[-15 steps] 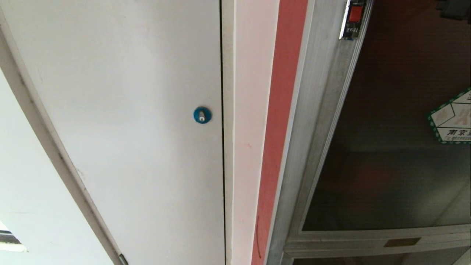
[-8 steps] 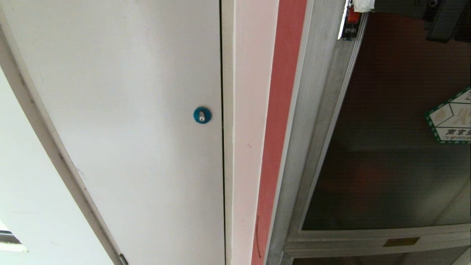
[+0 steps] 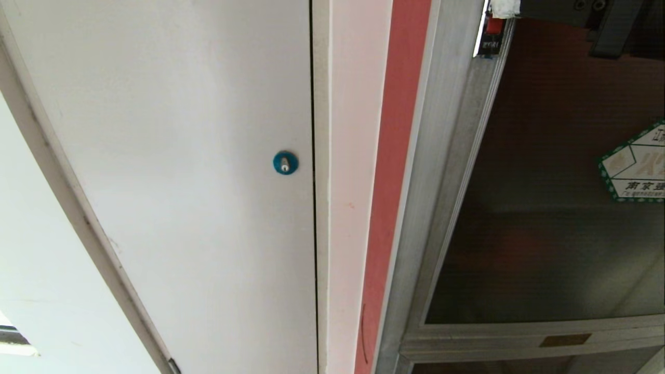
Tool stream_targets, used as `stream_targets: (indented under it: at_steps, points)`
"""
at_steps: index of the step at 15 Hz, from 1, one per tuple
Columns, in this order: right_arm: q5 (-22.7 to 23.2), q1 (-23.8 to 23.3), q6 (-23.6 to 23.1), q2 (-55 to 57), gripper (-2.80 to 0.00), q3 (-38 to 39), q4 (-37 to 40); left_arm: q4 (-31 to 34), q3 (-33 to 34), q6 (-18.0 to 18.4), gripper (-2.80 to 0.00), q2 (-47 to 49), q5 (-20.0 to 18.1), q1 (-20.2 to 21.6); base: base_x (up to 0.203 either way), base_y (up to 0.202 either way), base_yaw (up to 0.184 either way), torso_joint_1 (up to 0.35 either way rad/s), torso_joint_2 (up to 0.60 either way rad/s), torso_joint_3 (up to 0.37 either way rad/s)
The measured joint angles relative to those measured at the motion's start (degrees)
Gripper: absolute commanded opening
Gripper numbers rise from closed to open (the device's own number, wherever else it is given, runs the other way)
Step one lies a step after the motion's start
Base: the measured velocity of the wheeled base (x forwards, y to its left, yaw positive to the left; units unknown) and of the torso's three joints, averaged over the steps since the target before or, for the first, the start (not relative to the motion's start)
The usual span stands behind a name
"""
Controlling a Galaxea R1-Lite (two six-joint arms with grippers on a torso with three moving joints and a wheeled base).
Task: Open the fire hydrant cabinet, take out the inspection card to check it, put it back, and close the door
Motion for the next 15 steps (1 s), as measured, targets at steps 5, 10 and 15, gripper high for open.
stream_targets:
  at_steps: [5,10,15]
  points:
    - [-0.2,-0.2,0.1,0.8,-2.80,0.3,-0.4,0.0,0.0,0.0,-2.80,0.0,0.0,0.0,0.000,0.000,0.000,0.000,0.00,0.000]
    - [-0.1,-0.1,0.1,0.3,-2.80,0.2,-0.2,0.0,0.0,0.0,-2.80,0.0,0.0,0.0,0.000,0.000,0.000,0.000,0.00,0.000]
    - [1.2,1.2,0.4,-3.4,-2.80,1.5,-0.4,0.0,0.0,0.0,-2.80,0.0,0.0,0.0,0.000,0.000,0.000,0.000,0.00,0.000]
